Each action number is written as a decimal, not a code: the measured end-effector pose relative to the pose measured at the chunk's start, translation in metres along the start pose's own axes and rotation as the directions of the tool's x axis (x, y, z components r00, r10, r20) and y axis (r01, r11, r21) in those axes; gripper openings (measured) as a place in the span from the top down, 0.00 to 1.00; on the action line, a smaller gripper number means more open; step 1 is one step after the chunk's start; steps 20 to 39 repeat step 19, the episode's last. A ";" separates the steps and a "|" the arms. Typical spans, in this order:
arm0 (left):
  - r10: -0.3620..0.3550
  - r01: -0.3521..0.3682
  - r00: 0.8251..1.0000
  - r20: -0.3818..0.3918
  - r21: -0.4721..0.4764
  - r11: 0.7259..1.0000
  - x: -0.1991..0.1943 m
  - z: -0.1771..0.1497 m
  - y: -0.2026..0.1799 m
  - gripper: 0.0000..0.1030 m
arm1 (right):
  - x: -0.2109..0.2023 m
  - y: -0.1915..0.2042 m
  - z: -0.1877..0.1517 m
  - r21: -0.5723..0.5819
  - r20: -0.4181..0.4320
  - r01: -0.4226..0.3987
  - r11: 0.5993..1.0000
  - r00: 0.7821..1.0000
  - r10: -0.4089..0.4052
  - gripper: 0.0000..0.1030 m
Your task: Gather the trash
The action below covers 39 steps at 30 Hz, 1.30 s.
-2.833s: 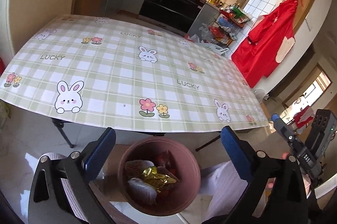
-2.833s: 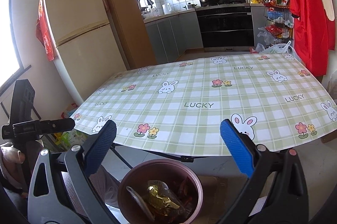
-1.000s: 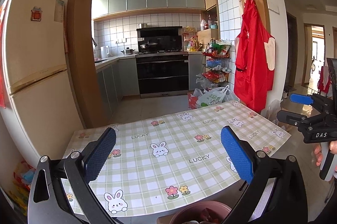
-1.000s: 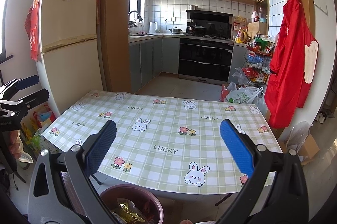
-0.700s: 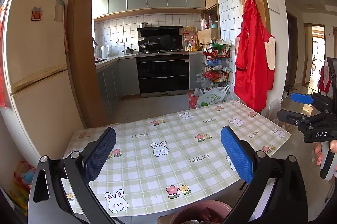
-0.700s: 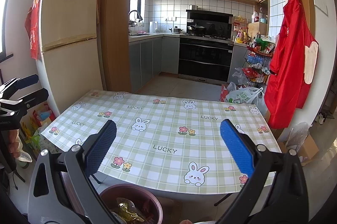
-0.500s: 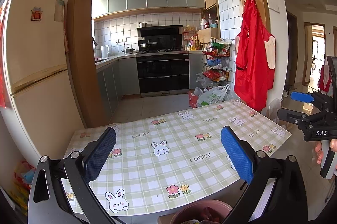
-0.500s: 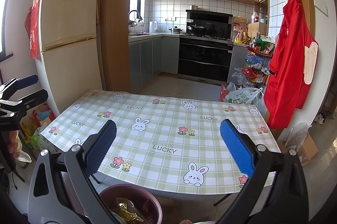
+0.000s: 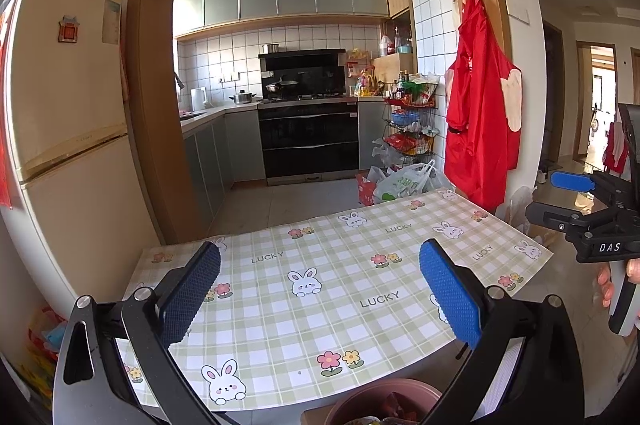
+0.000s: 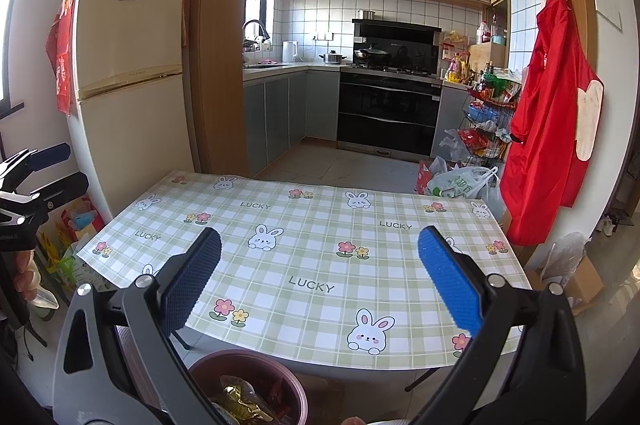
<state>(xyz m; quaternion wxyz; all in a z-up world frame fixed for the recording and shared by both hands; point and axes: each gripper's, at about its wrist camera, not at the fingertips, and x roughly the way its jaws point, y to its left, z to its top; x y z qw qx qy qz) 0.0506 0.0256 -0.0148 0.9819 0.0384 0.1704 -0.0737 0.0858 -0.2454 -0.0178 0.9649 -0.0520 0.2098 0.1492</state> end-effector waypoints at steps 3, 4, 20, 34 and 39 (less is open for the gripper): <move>-0.001 0.001 1.000 0.000 -0.002 1.000 0.000 0.000 0.000 0.06 | 0.000 0.000 0.000 -0.001 0.001 0.000 1.000 1.000 0.000 0.05; -0.003 0.003 1.000 0.000 -0.002 1.000 0.000 0.000 0.000 0.06 | 0.000 0.000 0.000 -0.001 0.001 0.000 1.000 1.000 0.000 0.05; -0.012 0.012 1.000 -0.001 0.004 1.000 -0.004 -0.001 0.001 0.06 | 0.002 0.002 0.002 0.003 -0.007 -0.006 1.000 1.000 0.006 0.05; -0.012 0.012 1.000 -0.001 0.004 1.000 -0.004 -0.001 0.001 0.06 | 0.002 0.002 0.002 0.003 -0.007 -0.006 1.000 1.000 0.006 0.05; -0.012 0.012 1.000 -0.001 0.004 1.000 -0.004 -0.001 0.001 0.06 | 0.002 0.002 0.002 0.003 -0.007 -0.006 1.000 1.000 0.006 0.05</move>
